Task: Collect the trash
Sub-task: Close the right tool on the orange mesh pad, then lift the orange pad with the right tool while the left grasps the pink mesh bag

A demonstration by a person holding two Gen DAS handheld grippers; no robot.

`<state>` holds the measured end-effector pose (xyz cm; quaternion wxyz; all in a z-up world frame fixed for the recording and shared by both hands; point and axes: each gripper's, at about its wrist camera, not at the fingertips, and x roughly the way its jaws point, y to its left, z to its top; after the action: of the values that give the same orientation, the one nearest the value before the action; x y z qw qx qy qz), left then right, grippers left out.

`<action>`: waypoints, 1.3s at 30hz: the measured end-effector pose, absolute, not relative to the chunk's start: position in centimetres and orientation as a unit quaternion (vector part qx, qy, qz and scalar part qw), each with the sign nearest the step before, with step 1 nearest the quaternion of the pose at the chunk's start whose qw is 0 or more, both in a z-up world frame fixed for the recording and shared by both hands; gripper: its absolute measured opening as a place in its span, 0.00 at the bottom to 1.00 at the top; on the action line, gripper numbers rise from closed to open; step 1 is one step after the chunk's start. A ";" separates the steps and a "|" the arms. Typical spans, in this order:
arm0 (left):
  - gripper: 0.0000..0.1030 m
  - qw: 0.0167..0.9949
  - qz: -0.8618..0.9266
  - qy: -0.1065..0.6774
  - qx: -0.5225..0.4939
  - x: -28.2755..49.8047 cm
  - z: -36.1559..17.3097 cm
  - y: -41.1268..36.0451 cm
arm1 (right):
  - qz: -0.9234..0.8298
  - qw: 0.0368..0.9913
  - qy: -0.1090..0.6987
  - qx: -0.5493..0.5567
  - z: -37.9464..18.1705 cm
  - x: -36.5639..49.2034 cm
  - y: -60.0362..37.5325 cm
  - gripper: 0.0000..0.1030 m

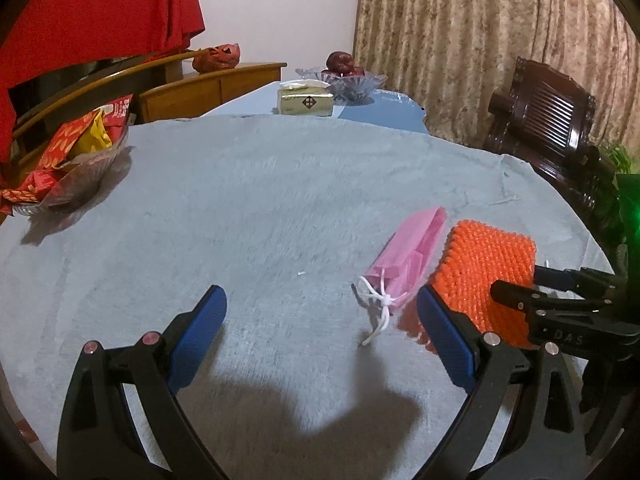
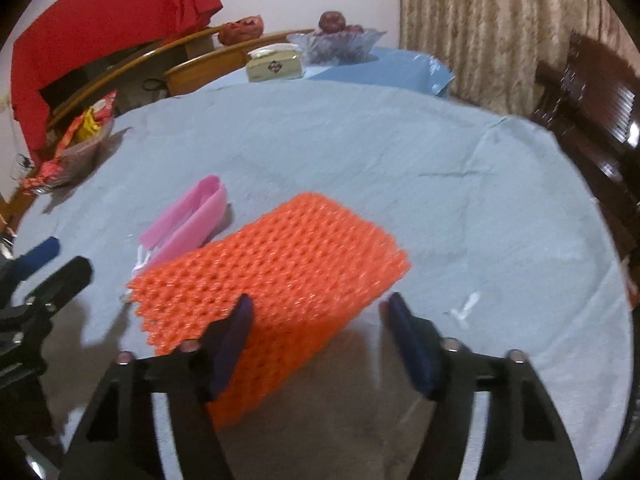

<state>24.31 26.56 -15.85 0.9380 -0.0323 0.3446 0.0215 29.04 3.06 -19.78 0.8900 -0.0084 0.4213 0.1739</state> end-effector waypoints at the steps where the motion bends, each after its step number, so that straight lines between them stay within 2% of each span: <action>1: 0.90 0.937 0.021 0.346 -0.033 24.4 -15.9 26.6 | 0.184 0.888 0.420 -0.006 -19.7 29.0 3.2 0.48; 2: 0.90 0.937 0.021 0.347 -0.033 24.6 -16.0 26.7 | 0.197 0.885 0.421 -0.005 -19.7 28.9 3.3 0.39; 4: 0.91 0.937 0.020 0.348 -0.034 24.8 -16.1 26.6 | 0.205 0.885 0.418 -0.008 -19.4 28.8 3.5 0.29; 5: 0.91 0.937 0.019 0.348 -0.035 24.9 -16.1 26.5 | 0.210 0.885 0.415 -0.009 -19.3 28.7 3.4 0.21; 7: 0.91 0.936 0.017 0.349 -0.034 25.1 -16.0 26.3 | 0.215 0.887 0.409 -0.005 -18.9 28.7 3.0 0.13; 24: 0.89 0.927 -0.020 0.374 -0.012 31.0 -17.0 21.9 | 0.181 0.902 0.392 0.007 -16.6 32.0 -3.1 0.13; 26: 0.77 0.922 -0.021 0.386 -0.011 31.7 -17.5 21.7 | 0.182 0.902 0.392 0.007 -16.6 31.9 -3.2 0.13; 30: 0.69 0.914 -0.019 0.405 -0.014 32.7 -18.2 21.6 | 0.187 0.901 0.391 0.012 -16.6 31.9 -3.5 0.13; 31: 0.64 0.912 -0.019 0.409 -0.014 32.8 -18.4 21.6 | 0.188 0.901 0.391 0.013 -16.5 32.0 -3.6 0.13; 33: 0.53 0.909 -0.016 0.416 -0.015 32.9 -18.5 21.6 | 0.189 0.901 0.391 0.016 -16.4 31.9 -3.7 0.13; 35: 0.26 0.907 -0.019 0.420 -0.017 33.0 -18.5 21.6 | 0.189 0.901 0.390 0.016 -16.2 31.8 -3.7 0.13; 37: 0.16 0.908 -0.018 0.418 -0.019 32.8 -18.3 21.6 | 0.190 0.902 0.388 0.015 -15.9 31.6 -3.9 0.13; 39: 0.14 0.911 -0.019 0.412 -0.024 32.4 -17.7 21.4 | 0.191 0.903 0.385 0.015 -15.5 31.4 -3.8 0.13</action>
<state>32.36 21.41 -17.73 0.9106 -0.0240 0.4121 -0.0186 31.37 -3.85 -15.49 0.9029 0.0148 0.3846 0.1914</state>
